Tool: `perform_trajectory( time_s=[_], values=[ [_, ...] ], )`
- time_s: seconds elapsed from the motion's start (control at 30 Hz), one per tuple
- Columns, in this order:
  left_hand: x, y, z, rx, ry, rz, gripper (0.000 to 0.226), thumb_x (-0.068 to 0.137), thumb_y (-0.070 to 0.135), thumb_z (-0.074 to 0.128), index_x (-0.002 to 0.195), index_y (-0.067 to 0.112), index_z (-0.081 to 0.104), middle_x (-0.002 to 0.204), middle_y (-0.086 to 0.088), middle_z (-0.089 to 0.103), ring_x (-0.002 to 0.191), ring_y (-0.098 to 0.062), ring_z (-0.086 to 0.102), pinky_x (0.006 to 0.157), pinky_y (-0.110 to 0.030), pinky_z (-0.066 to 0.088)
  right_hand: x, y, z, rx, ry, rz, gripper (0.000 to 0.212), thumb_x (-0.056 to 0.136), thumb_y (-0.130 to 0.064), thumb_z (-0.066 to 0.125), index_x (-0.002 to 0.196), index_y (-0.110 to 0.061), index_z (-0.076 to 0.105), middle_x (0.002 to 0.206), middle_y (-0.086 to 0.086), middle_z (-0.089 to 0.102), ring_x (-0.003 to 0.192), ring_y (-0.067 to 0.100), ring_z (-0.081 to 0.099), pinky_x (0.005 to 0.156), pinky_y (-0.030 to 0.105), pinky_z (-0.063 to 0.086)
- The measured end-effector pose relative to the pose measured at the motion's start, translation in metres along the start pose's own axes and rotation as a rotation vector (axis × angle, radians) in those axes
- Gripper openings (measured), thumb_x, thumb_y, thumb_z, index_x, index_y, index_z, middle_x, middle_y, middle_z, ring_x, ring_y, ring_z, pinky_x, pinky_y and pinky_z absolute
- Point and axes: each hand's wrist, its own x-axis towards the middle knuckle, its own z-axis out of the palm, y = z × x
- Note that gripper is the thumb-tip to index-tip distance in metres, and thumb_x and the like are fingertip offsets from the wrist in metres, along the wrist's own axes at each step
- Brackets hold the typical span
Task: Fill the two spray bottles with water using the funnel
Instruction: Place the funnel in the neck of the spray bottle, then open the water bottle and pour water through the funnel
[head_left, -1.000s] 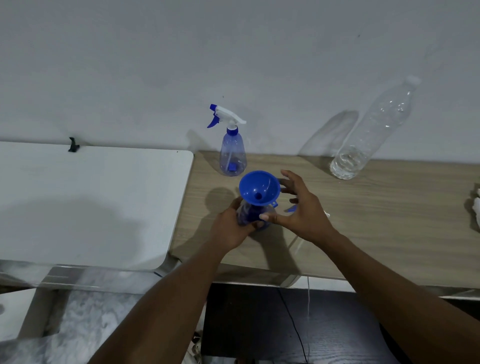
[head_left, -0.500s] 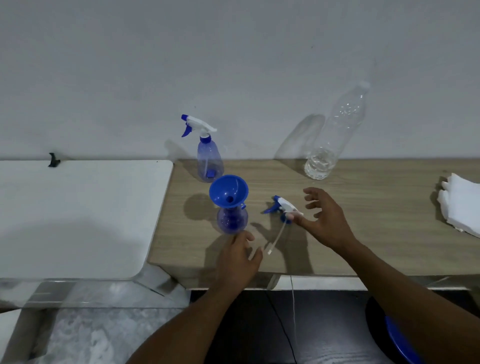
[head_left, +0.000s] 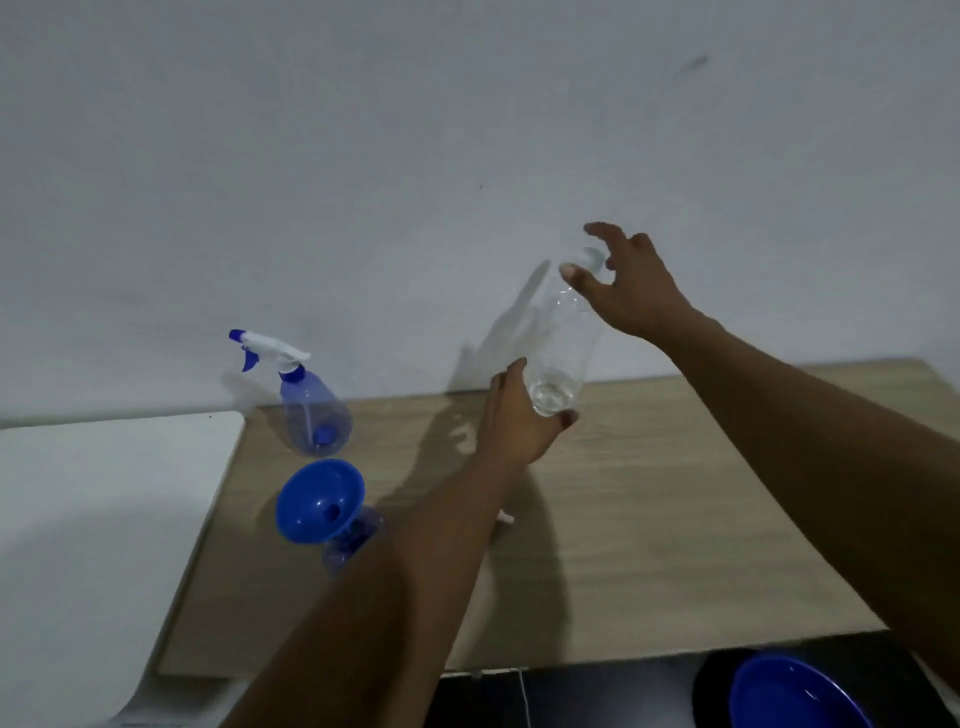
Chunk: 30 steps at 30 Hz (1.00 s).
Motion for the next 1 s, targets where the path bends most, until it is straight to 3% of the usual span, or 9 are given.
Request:
perform_trajectory(
  time_s=[0.1,0.23,0.33,0.4,0.53,0.67,0.77,0.87,1.0],
  values=[
    [0.027,0.010,0.009,0.003,0.021,-0.002,0.110,0.055,0.061,0.086,0.146,0.029,0.032,0.140,0.003,0.052,0.125,-0.021,0.055,0.101,-0.042,0.049,0.019,0.000,-0.002,-0.143,-0.108,-0.072,0.059,0.092,-0.064,0.052,0.132,-0.020,0.054,0.120,0.011,0.056,0.108,0.029,0.058,0.089,0.036,0.044],
    [0.037,0.021,0.012,-0.066,-0.010,-0.002,0.095,0.061,0.049,0.088,0.139,0.025,0.039,0.131,0.005,0.059,0.117,-0.019,0.059,0.098,-0.037,0.048,0.014,-0.005,-0.004,-0.227,0.002,-0.242,0.053,0.089,-0.063,0.060,0.110,-0.015,0.062,0.101,0.003,0.063,0.088,0.022,0.057,0.074,0.033,0.041],
    [0.031,0.017,0.010,-0.143,-0.012,-0.019,0.082,0.049,0.058,0.082,0.120,0.033,0.048,0.112,0.010,0.065,0.103,-0.016,0.065,0.091,-0.040,0.056,-0.002,-0.013,-0.006,-0.271,0.041,-0.327,0.046,0.089,-0.062,0.060,0.099,-0.017,0.062,0.095,0.000,0.064,0.083,0.023,0.060,0.071,0.033,0.044],
    [0.021,0.010,0.008,-0.184,-0.014,-0.037,0.084,0.042,0.056,0.085,0.113,0.038,0.045,0.109,0.011,0.063,0.103,-0.019,0.065,0.086,-0.041,0.058,-0.014,-0.020,-0.007,-0.271,0.073,-0.356,0.046,0.090,-0.063,0.058,0.097,-0.018,0.062,0.093,-0.001,0.064,0.081,0.023,0.060,0.069,0.034,0.045],
    [-0.002,0.001,-0.002,-0.066,0.032,0.031,0.091,0.046,0.064,0.086,0.122,0.036,0.046,0.114,0.010,0.066,0.104,-0.018,0.064,0.089,-0.041,0.057,-0.041,-0.039,-0.016,-0.286,0.087,-0.322,0.054,0.087,-0.070,0.054,0.094,-0.017,0.062,0.086,-0.003,0.063,0.077,0.022,0.058,0.064,0.032,0.043],
    [-0.034,0.000,-0.023,-0.016,-0.125,0.080,0.086,0.050,0.056,0.090,0.125,0.033,0.053,0.117,0.008,0.067,0.108,-0.015,0.061,0.093,-0.035,0.053,-0.075,-0.049,-0.025,-0.329,0.091,-0.248,0.064,0.084,-0.078,0.048,0.091,-0.017,0.063,0.076,-0.001,0.063,0.070,0.024,0.058,0.059,0.032,0.045],
    [-0.054,-0.006,-0.032,-0.008,-0.182,0.111,0.078,0.049,0.054,0.093,0.117,0.039,0.058,0.112,0.012,0.069,0.106,-0.013,0.064,0.092,-0.033,0.054,-0.099,-0.056,-0.024,-0.324,0.073,-0.236,0.056,0.089,-0.071,0.049,0.089,-0.016,0.061,0.072,-0.001,0.062,0.069,0.027,0.057,0.060,0.033,0.043],
    [-0.067,-0.016,-0.033,-0.014,-0.208,0.102,0.065,0.043,0.058,0.093,0.098,0.049,0.058,0.104,0.016,0.071,0.101,-0.011,0.067,0.090,-0.034,0.056,-0.117,-0.063,-0.027,-0.326,-0.016,-0.259,0.044,0.094,-0.060,0.053,0.092,-0.017,0.061,0.075,-0.005,0.062,0.071,0.024,0.056,0.066,0.033,0.040],
    [-0.077,-0.027,-0.034,-0.027,-0.235,0.137,0.075,0.042,0.061,0.090,0.110,0.043,0.063,0.105,0.015,0.073,0.101,-0.013,0.068,0.090,-0.038,0.056,-0.137,-0.069,-0.031,-0.276,-0.140,-0.223,0.034,0.093,-0.059,0.056,0.098,-0.025,0.060,0.075,-0.016,0.054,0.074,0.015,0.056,0.065,0.030,0.036]
  ],
)
